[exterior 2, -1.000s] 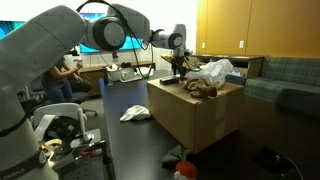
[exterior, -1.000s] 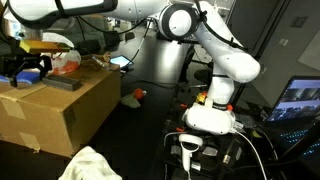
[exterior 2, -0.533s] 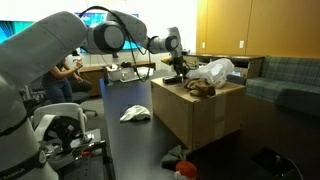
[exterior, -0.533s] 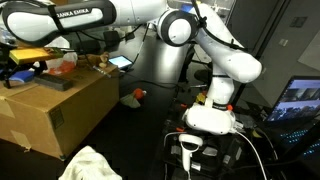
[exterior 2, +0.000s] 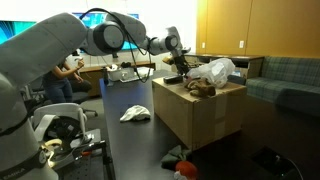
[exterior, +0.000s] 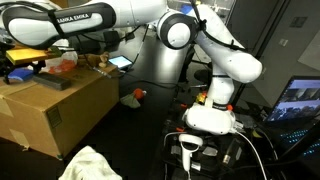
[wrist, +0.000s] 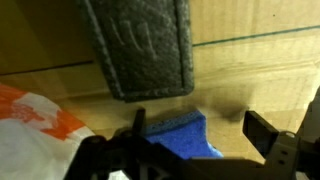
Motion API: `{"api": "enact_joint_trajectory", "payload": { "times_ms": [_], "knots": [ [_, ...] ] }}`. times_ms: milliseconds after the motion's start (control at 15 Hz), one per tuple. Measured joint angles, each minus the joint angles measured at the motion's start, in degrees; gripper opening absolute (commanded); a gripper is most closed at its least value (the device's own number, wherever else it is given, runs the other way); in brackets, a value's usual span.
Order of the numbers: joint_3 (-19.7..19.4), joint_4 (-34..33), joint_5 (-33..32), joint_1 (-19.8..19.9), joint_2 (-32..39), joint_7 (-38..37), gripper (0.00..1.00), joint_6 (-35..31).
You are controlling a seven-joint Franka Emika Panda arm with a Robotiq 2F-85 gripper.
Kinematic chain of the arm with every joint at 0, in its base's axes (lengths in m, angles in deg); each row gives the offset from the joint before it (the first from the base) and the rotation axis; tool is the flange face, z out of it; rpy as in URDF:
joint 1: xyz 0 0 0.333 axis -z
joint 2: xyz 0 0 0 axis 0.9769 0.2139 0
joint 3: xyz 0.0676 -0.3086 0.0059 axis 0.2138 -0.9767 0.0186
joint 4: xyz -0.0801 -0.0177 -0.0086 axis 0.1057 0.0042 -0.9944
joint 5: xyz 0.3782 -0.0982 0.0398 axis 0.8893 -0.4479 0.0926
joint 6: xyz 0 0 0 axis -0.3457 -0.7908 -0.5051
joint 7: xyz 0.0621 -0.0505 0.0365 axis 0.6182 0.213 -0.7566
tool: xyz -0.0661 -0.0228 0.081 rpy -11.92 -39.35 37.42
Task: Pick the objects on the box and put them on the table, then pick the objects on the table and put them on the box
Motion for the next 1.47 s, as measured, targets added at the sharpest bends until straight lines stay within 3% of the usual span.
{"api": "enact_joint_trajectory", "payload": {
  "times_ms": [333, 533, 1000, 1467],
  "knots": [
    [-1.2, -0.8, 0.0, 0.1, 0.8, -1.0, 1.0, 0.0],
    [-1.4, -2.0, 0.0, 0.1, 1.6, -1.5, 0.67, 0.1],
    [-1.9, -3.6, 0.0, 0.7, 1.9, -2.6, 0.14, 0.1],
    [-2.3, -3.7, 0.0, 0.9, 2.0, -3.1, 0.13, 0.3]
  ]
}}
